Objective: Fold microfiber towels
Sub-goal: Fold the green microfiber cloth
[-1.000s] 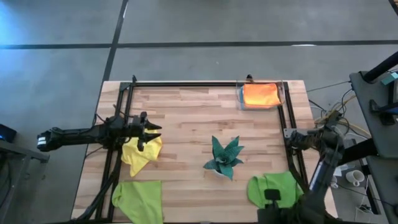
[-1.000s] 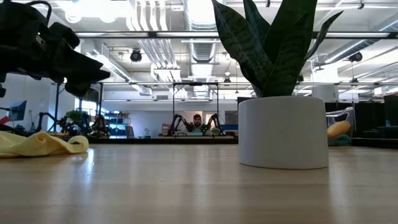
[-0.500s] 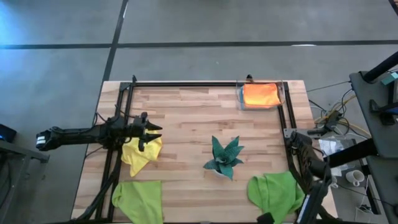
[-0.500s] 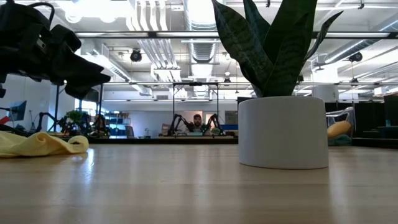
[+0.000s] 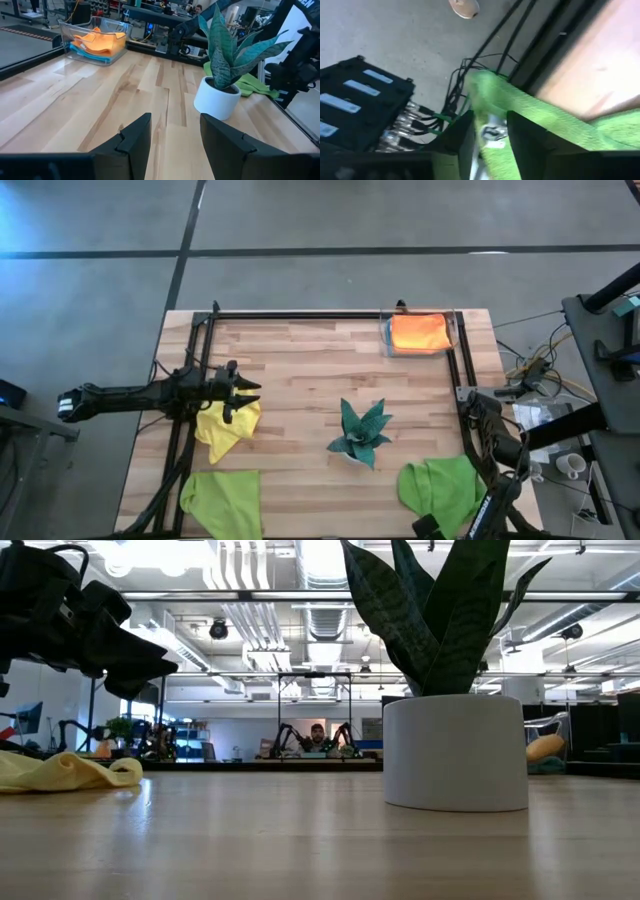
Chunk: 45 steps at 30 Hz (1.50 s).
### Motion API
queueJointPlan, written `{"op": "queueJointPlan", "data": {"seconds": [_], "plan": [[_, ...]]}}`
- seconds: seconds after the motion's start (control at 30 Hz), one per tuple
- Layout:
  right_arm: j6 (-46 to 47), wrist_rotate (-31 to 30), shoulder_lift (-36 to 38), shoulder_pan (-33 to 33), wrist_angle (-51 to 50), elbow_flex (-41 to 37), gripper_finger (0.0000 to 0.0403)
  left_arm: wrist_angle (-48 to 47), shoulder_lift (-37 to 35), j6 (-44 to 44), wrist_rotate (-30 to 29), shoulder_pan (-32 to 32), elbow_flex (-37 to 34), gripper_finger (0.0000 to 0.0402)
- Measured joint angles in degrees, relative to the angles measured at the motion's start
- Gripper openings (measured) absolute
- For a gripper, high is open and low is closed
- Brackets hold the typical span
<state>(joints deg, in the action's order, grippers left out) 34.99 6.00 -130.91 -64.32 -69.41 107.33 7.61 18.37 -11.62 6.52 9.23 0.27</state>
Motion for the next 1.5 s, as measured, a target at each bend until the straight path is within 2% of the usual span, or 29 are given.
{"op": "queueJointPlan", "data": {"seconds": [0.23, 0.33, 0.4, 0.53, 0.67, 0.77, 0.87, 0.93, 1.03, 1.13, 1.27, 1.37, 1.5], "plan": [[-1.17, 0.01, 1.9, 1.69, 2.81, -5.76, 0.002, 0.0, -0.02, 0.0, 0.01, 0.0, 0.0, 0.0154], [-1.16, 0.11, 4.78, 2.65, 1.43, -8.28, 0.0011, 0.0, -0.02, 0.0, 0.01, 0.0, 0.0, 0.0154], [0.98, -2.54, 8.51, 3.48, -1.94, -10.82, 0.001, 0.0, -0.02, 0.0, 0.0, 0.0, 0.0, 0.0154], [10.31, -13.26, 21.18, 4.33, -10.63, -18.41, 0.0009, -0.02, -0.02, 0.0, 0.0, 0.0, 0.0, 0.0154], [22.2, -21.8, 36.42, 6.03, -14.78, -28.51, 0.0009, -0.01, -0.02, 0.01, 0.01, 0.0, 0.0, 0.0154], [26.5, -26.69, 47.18, 10.91, -17.36, -34.82, 0.0009, 0.88, -0.01, 0.32, -0.32, 0.0, 0.0, 0.0154], [25.16, -34.29, 56.67, 19.45, -17.62, -38.09, 0.0009, 1.84, -0.04, 0.07, -0.63, 0.0, 0.0, 0.0154], [20.23, -40.2, 61.96, 26.93, -16.96, -38.34, 0.0009, 1.85, -0.03, 0.07, -0.63, 0.0, 0.0, 0.0154], [5.41, -46.96, 66.62, 40.63, -11.53, -36.18, 0.0009, 2.03, -0.02, 0.11, -0.63, 0.0, 0.0, 0.0154], [-15.01, -48.3, 67.46, 55.11, -1.23, -31.61, 0.0009, 3.68, 0.28, 0.06, -1.73, 0.0, 0.0, 0.0154], [-40.58, -48.11, 62.59, 71.61, 13.77, -22.22, 0.0009, 6.82, 0.31, 0.06, -2.34, 0.0, 0.0, 0.0154], [-52.79, -42.68, 56.29, 80.9, 23.16, -11.97, 0.0009, 9.22, 0.24, 0.42, -3.56, 0.02, 0.0, 0.0154], [-56.02, -26.54, 45.78, 86.96, 25.79, 3.25, 0.0009, 9.89, 0.76, 0.36, -3.89, 0.04, 0.0, 0.0154]]}}
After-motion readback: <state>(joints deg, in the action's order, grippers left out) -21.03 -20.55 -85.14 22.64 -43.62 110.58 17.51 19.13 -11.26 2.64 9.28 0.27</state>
